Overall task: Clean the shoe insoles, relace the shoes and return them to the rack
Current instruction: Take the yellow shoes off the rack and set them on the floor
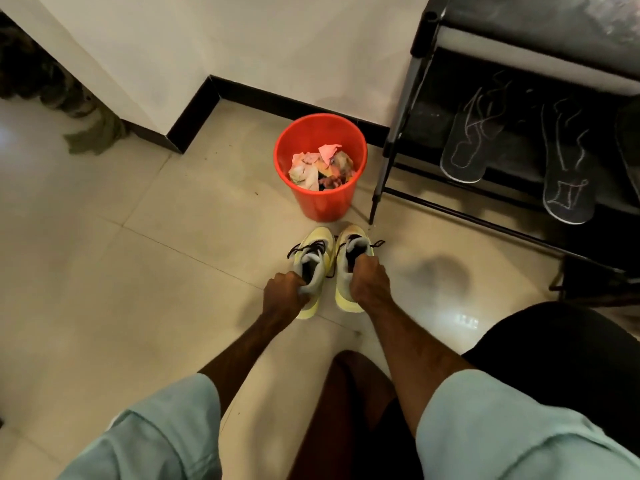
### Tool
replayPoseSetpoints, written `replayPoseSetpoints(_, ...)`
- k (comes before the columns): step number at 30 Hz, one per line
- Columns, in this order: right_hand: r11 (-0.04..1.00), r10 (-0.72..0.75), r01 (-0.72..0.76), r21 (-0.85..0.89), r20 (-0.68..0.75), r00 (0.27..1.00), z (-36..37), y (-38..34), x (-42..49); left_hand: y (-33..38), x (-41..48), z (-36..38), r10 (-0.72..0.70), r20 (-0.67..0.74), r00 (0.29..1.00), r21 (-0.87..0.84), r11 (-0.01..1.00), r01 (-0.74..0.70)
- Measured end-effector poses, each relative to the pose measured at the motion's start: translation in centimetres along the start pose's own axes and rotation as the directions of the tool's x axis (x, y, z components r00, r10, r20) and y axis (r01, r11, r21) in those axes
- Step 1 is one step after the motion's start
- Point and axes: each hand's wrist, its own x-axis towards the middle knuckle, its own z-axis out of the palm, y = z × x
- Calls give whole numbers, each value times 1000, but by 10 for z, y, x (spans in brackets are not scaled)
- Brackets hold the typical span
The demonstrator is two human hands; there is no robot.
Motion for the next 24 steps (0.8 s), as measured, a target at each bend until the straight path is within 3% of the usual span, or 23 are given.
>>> replayPoseSetpoints(14, 982, 150, -112, -151, 273, 950, 40, 19, 19, -20, 12, 33, -63, 163, 985, -17, 998, 67)
replayPoseSetpoints(18, 966, 246, -185, -178, 440, 864, 55, 21, 32, -25, 22, 38, -82, 271, 959, 22, 997, 79)
replayPoseSetpoints(24, 981, 189, -164, -99, 645, 740, 96, 37, 47, -22, 20, 59, -121, 360, 925, 68, 992, 103)
